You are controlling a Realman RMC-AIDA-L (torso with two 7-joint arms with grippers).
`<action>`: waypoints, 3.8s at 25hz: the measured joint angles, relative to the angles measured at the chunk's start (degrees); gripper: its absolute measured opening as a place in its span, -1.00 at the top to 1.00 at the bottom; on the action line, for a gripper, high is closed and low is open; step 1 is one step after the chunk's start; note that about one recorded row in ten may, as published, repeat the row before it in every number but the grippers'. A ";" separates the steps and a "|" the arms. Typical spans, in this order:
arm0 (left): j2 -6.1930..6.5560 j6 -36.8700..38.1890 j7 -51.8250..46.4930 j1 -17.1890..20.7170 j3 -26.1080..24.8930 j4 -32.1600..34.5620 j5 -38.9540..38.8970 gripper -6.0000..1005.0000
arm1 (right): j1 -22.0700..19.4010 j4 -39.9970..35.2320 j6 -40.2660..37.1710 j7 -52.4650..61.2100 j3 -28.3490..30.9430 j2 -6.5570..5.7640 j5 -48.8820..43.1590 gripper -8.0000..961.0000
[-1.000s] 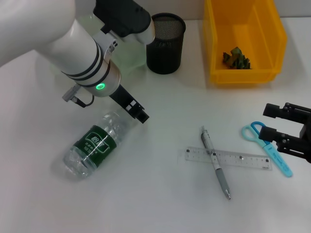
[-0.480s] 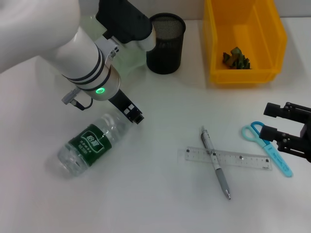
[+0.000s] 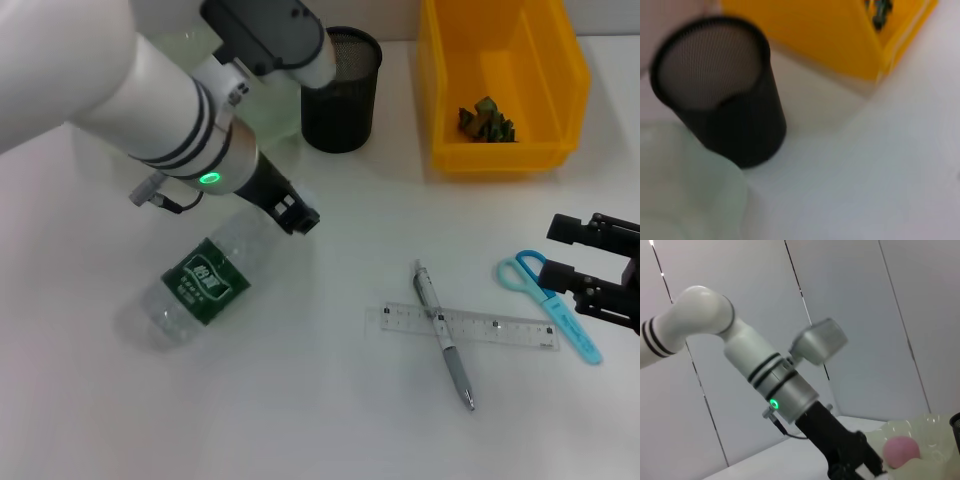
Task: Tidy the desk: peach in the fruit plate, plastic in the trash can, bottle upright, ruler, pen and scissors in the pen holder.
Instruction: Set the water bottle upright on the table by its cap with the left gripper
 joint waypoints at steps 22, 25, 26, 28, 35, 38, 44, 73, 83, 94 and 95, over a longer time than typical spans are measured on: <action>0.30 -11.41 51.04 20.71 -12.93 1.35 -50.79 0.11 | -0.22 0.59 -0.65 -0.34 1.33 0.49 0.00 -0.32; 0.33 -10.76 58.61 21.31 -14.66 -2.84 -59.06 0.11 | -0.01 1.46 -0.65 -0.61 1.38 0.43 0.00 -0.32; 0.37 -10.36 61.47 21.45 -15.29 -4.58 -61.80 0.11 | 0.03 1.63 -0.63 -0.65 1.42 0.39 0.00 -0.32; 0.41 -9.43 65.81 21.56 -16.23 -7.33 -65.87 0.11 | 0.08 1.71 -0.50 -0.70 1.46 0.43 0.00 -0.32; 0.41 1.24 84.83 20.64 -22.94 -22.94 -81.73 0.11 | 0.78 2.84 -0.19 -1.24 2.05 0.57 0.00 -0.31; 0.41 6.82 93.24 20.08 -26.00 -30.63 -86.13 0.11 | 1.03 3.12 -0.16 -1.38 2.17 0.57 0.00 -0.31; 0.41 15.54 107.31 19.24 -34.01 -45.41 -90.27 0.11 | 2.13 4.49 -0.11 -1.67 3.06 0.55 -0.01 -0.31; 0.07 15.19 120.64 19.06 -37.22 -54.53 -91.14 0.07 | 4.92 7.44 -0.24 -3.78 4.48 1.32 0.09 -0.31; -0.04 14.41 121.51 19.07 -37.24 -55.01 -91.09 0.04 | 4.83 7.44 -0.59 -3.78 4.33 1.32 0.09 -0.31; -0.09 17.34 121.02 19.39 -37.62 -55.18 -92.08 -0.45 | 4.52 7.44 -1.20 -3.77 4.44 1.32 0.09 -0.31; -0.09 17.34 121.02 19.39 -37.62 -55.18 -92.08 -0.45 | 4.46 7.44 -1.63 -3.77 4.99 1.32 0.09 -0.31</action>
